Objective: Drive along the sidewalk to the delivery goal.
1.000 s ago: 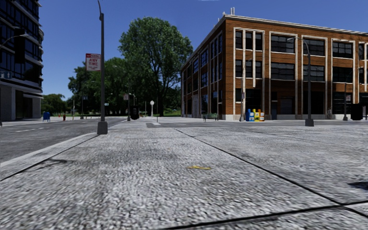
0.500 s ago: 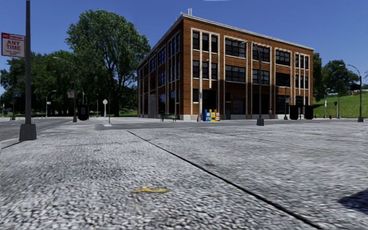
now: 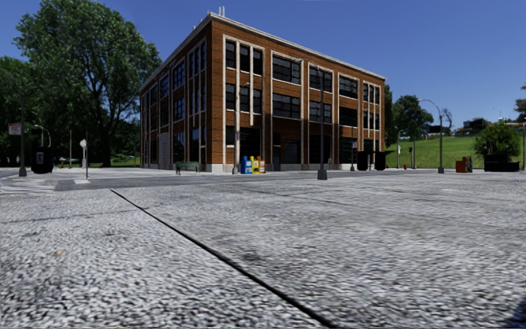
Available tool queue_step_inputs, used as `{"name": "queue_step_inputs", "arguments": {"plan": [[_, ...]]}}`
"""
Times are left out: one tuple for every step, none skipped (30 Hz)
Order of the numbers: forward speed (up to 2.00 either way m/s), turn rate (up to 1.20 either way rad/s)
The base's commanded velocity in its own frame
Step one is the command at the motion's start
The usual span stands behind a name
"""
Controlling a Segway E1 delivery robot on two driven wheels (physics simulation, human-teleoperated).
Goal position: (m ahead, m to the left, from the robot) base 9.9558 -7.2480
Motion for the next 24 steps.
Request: {"name": "queue_step_inputs", "arguments": {"plan": [[1.34,-0.48],[1.34,-0.48],[1.34,-0.48],[1.34,-0.48],[1.34,-0.48],[1.34,-0.48],[1.34,-0.48],[1.34,-0.48],[1.34,-0.48],[1.34,-0.48],[1.34,-0.48],[1.34,-0.48],[1.34,-0.48],[1.34,-0.48],[1.34,-0.48],[1.34,-0.48],[1.34,-0.48],[1.34,-0.48],[1.34,-0.48],[1.34,-0.48],[1.34,-0.48],[1.34,-0.48],[1.34,-0.48],[1.34,-0.48]]}}
